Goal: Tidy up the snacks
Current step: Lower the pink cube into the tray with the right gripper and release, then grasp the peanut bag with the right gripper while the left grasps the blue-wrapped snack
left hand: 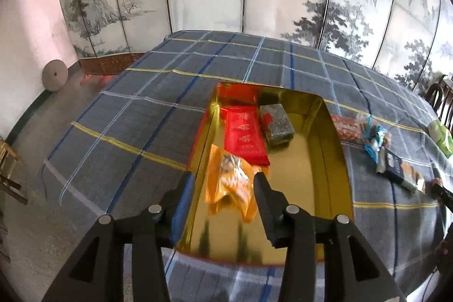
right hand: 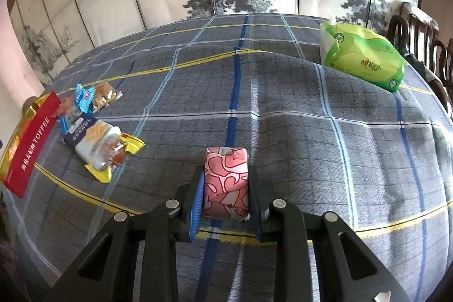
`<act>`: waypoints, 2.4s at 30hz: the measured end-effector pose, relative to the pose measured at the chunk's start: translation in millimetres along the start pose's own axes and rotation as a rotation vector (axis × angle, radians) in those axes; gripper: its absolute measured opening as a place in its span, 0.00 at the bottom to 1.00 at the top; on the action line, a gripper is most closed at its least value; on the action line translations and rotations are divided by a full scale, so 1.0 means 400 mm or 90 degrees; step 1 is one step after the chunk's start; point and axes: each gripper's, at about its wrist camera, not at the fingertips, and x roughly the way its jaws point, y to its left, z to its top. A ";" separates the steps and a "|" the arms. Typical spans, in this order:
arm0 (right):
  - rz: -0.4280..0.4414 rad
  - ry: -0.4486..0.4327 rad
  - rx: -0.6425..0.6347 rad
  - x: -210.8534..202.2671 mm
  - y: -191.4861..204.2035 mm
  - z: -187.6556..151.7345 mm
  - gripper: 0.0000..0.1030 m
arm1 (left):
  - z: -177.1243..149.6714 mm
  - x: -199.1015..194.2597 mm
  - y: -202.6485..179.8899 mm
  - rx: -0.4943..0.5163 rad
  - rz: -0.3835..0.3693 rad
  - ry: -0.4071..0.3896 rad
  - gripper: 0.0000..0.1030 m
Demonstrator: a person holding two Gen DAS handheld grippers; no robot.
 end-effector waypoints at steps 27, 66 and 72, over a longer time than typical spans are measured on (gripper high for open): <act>0.354 0.055 -0.163 0.087 0.713 0.229 0.24 | -0.119 -0.171 -0.038 0.057 -0.009 -0.014 0.48; 0.226 0.209 -0.692 0.339 0.789 0.289 0.68 | -0.080 -0.062 -0.114 0.082 -0.031 0.046 0.53; 0.244 0.284 -0.648 0.387 0.790 0.290 0.34 | -0.073 -0.047 -0.138 0.098 -0.020 0.053 0.53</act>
